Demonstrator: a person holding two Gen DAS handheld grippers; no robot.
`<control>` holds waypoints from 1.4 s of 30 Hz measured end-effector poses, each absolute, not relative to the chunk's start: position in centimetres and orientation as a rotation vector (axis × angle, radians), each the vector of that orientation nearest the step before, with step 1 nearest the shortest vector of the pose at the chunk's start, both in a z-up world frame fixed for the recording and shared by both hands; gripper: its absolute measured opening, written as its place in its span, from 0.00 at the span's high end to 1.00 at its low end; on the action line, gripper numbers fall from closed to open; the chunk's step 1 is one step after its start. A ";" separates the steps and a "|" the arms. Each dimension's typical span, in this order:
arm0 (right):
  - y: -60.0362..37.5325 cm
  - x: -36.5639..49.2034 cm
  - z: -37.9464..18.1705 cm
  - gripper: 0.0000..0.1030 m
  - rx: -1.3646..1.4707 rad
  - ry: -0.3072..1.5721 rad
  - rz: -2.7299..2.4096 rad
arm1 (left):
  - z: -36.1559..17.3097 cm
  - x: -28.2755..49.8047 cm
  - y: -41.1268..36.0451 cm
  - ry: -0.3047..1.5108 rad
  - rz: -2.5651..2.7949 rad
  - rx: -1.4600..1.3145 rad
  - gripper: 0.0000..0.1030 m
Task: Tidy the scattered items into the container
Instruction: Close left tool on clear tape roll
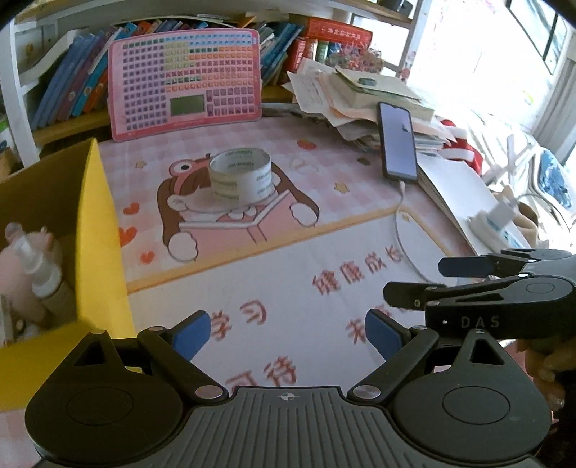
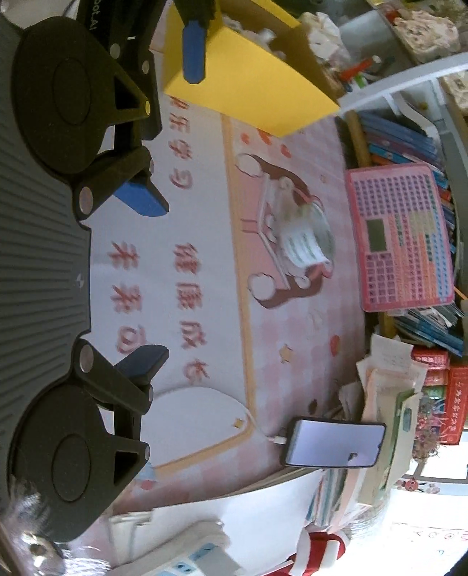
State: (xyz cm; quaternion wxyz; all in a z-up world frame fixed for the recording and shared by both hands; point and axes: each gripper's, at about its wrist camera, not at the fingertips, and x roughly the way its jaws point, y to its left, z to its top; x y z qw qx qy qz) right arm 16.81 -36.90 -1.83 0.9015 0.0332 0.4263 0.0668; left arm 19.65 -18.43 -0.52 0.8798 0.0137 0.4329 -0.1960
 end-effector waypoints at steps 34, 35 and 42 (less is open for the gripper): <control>-39.4 28.2 -6.7 0.25 -0.014 0.840 0.340 | -5.1 38.4 -24.8 0.867 -0.119 0.069 0.08; -39.1 28.4 -6.8 0.25 -0.021 0.841 0.352 | -5.4 38.9 -24.8 0.875 -0.115 0.065 0.08; -37.0 29.5 -7.4 0.26 -0.092 0.805 0.442 | -7.0 41.2 -24.9 0.923 -0.104 0.024 0.08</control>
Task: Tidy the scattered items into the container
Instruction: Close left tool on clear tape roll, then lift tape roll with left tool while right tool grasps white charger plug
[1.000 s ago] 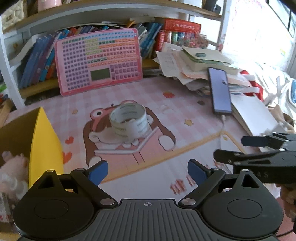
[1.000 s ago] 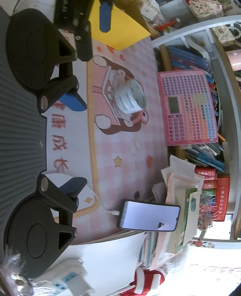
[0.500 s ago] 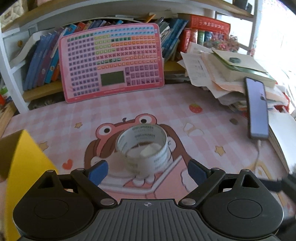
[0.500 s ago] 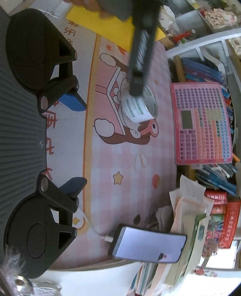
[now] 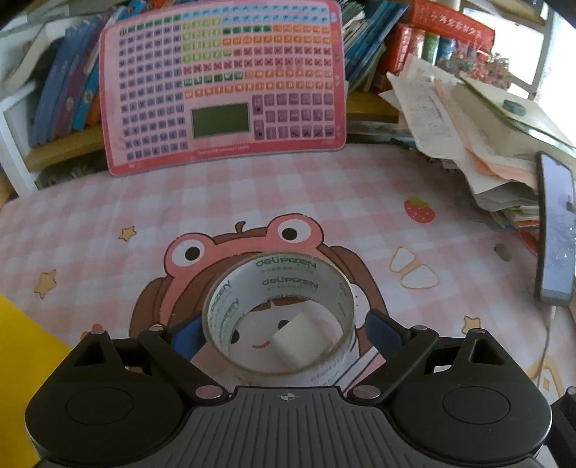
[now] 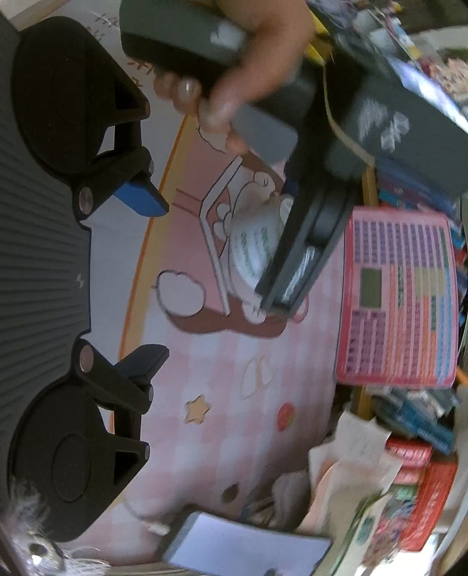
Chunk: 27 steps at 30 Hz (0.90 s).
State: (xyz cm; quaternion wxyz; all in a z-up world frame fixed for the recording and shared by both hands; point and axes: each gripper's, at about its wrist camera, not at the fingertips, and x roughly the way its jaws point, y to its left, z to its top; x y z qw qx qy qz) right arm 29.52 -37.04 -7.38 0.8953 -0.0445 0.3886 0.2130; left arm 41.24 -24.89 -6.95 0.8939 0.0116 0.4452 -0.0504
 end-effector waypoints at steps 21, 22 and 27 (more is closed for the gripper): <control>-31.7 34.9 -9.4 0.37 -0.241 0.725 0.543 | -1.6 38.6 -21.2 0.783 -0.103 -0.095 0.16; -31.4 35.3 -9.5 0.40 -0.242 0.724 0.546 | -1.3 38.3 -21.0 0.778 -0.098 -0.099 0.17; -30.4 36.8 -9.8 0.50 -0.247 0.715 0.528 | -0.1 36.4 -20.0 0.770 -0.072 -0.124 0.17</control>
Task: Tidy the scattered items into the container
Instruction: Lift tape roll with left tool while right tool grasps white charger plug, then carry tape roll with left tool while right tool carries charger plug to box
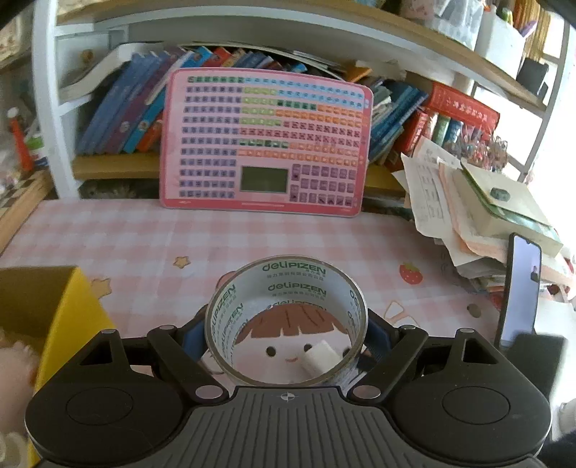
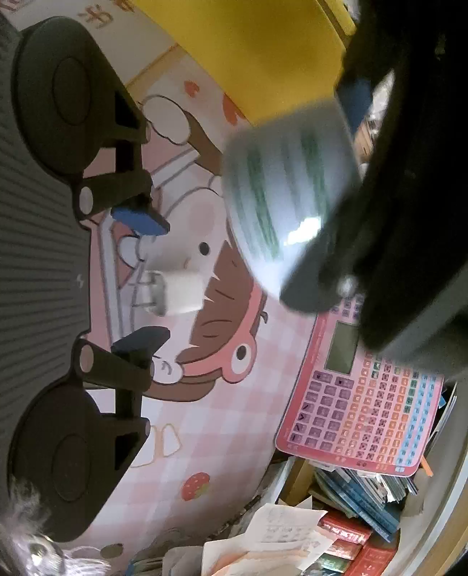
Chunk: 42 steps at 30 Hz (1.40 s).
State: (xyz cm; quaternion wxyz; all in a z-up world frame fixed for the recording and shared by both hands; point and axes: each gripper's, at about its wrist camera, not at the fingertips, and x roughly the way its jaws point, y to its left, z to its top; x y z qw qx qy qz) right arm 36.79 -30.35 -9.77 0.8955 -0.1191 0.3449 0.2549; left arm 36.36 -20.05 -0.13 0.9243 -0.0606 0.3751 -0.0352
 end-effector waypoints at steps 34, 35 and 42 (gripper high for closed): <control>-33.4 25.5 -3.9 0.76 -0.127 0.739 0.458 | 5.8 22.5 -16.5 0.667 -0.279 -0.163 0.17; -33.2 24.9 -3.8 0.76 -0.132 0.742 0.453 | 5.6 22.0 -16.2 0.669 -0.293 -0.160 0.17; -32.0 20.6 -3.2 0.76 -0.116 0.783 0.421 | 4.7 18.6 -13.9 0.705 -0.384 -0.150 0.17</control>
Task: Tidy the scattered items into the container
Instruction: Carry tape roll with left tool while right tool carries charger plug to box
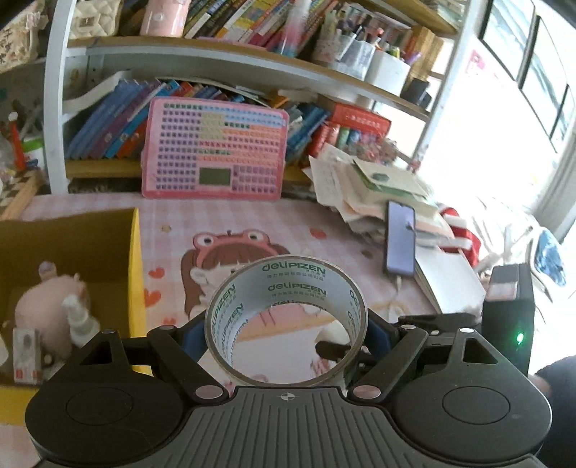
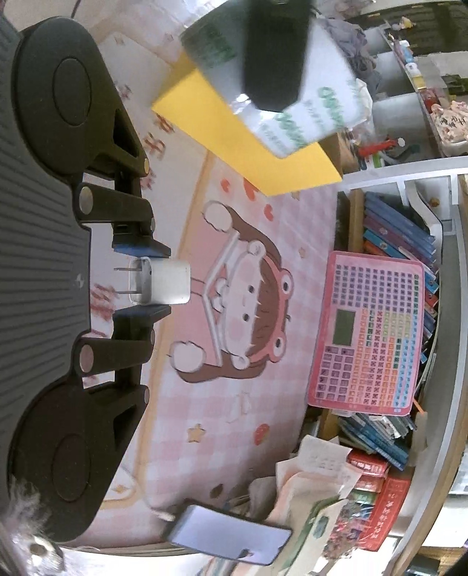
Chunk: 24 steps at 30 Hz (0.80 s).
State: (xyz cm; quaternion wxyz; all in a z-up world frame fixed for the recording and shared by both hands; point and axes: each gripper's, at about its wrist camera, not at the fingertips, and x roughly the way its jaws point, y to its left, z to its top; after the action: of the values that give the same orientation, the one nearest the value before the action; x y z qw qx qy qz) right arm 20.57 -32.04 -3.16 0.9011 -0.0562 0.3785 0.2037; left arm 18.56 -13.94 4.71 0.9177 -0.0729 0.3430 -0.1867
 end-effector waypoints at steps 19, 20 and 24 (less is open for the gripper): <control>-25.2 7.8 -4.1 0.76 0.046 0.946 0.351 | 2.2 8.7 -3.3 0.815 -0.395 -0.152 0.17; -24.7 7.1 -4.1 0.76 0.046 0.948 0.352 | 2.1 8.2 -3.0 0.819 -0.399 -0.151 0.17; -22.7 4.9 -3.8 0.76 0.024 0.950 0.363 | 1.6 6.4 -1.7 0.827 -0.414 -0.146 0.17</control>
State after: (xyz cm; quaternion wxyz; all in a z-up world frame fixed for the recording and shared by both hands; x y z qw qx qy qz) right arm 4.93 -22.71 -3.83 0.8734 0.0113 0.4547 0.1739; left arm 6.44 -1.65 1.60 0.8924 -0.0702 0.3987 -0.1995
